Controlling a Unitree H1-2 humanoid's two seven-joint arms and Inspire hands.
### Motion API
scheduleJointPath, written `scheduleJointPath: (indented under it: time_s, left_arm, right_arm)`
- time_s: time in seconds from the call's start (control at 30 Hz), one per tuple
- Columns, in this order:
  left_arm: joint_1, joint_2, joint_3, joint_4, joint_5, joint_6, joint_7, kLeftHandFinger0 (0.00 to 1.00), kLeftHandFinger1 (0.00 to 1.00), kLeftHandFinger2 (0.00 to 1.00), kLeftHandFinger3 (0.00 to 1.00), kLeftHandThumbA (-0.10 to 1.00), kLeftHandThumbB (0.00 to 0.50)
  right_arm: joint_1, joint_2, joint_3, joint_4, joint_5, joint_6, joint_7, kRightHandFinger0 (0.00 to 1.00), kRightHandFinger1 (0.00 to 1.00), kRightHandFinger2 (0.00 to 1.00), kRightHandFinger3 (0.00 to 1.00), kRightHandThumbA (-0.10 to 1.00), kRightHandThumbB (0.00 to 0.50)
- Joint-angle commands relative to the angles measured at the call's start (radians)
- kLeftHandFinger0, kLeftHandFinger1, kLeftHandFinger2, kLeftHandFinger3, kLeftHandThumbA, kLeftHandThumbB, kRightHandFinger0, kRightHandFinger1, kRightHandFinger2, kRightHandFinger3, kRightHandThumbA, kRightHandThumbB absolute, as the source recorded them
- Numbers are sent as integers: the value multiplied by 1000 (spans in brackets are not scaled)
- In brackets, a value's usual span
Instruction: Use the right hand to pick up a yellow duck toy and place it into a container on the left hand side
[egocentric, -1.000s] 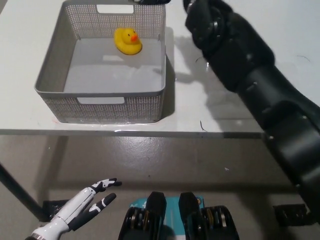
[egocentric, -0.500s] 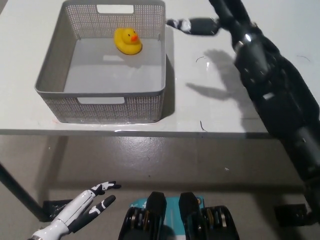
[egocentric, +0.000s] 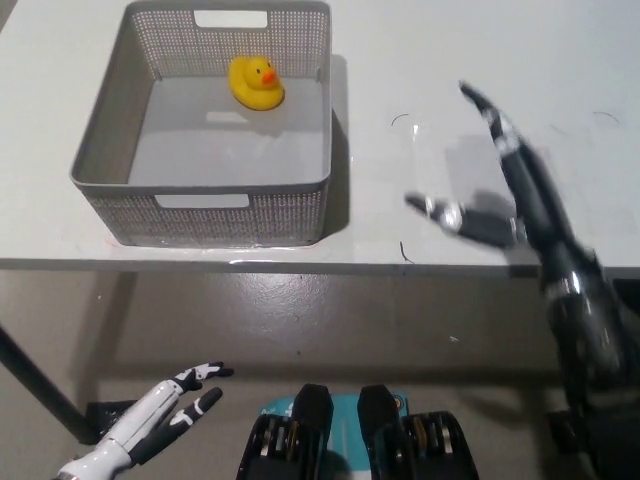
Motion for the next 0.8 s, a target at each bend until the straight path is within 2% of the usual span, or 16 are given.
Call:
scheduleJointPath:
  time_s: [0.0,0.13,0.23,0.33,0.43,0.53,0.67,0.77]
  left_arm:
    - [10,12,55,-24,-57,-57,43,1000,1000,1000,1000,1000,495]
    - [-4,5,67,-7,-72,-80,43,1000,1000,1000,1000,1000,491]
    - [-17,3,77,17,-91,-107,41,1000,1000,1000,1000,1000,486]
    - [-33,6,87,18,-87,-116,46,1000,1000,1000,1000,1000,480]
    - [-43,8,98,16,-83,-114,47,1000,1000,1000,1000,1000,490]
    - [-53,11,105,12,-80,-112,40,1000,1000,1000,1000,1000,488]
    - [-65,11,105,15,-76,-111,35,1000,1000,1000,1000,1000,490]
    - [-77,7,102,19,-64,-110,40,1000,1000,1000,1000,1000,500]
  right_arm:
    - [125,86,-30,-75,140,-342,-93,1000,1000,1000,1000,1000,404]
    - [176,129,1,43,169,-389,-86,1000,1000,1000,1000,1000,465]
    - [197,132,25,118,174,-389,-81,1000,1000,1000,1000,1000,468]
    - [210,116,55,188,151,-389,-100,1000,1000,1000,1000,1000,448]
    - [217,102,65,234,165,-389,-102,1000,1000,1000,1000,989,476]
    - [226,76,69,260,165,-389,-112,1000,1000,1000,1000,974,472]
    - [249,56,66,264,192,-389,-104,1000,1000,1000,1000,857,419]
    - [258,37,83,269,153,-389,-144,1000,1000,1000,1000,855,399]
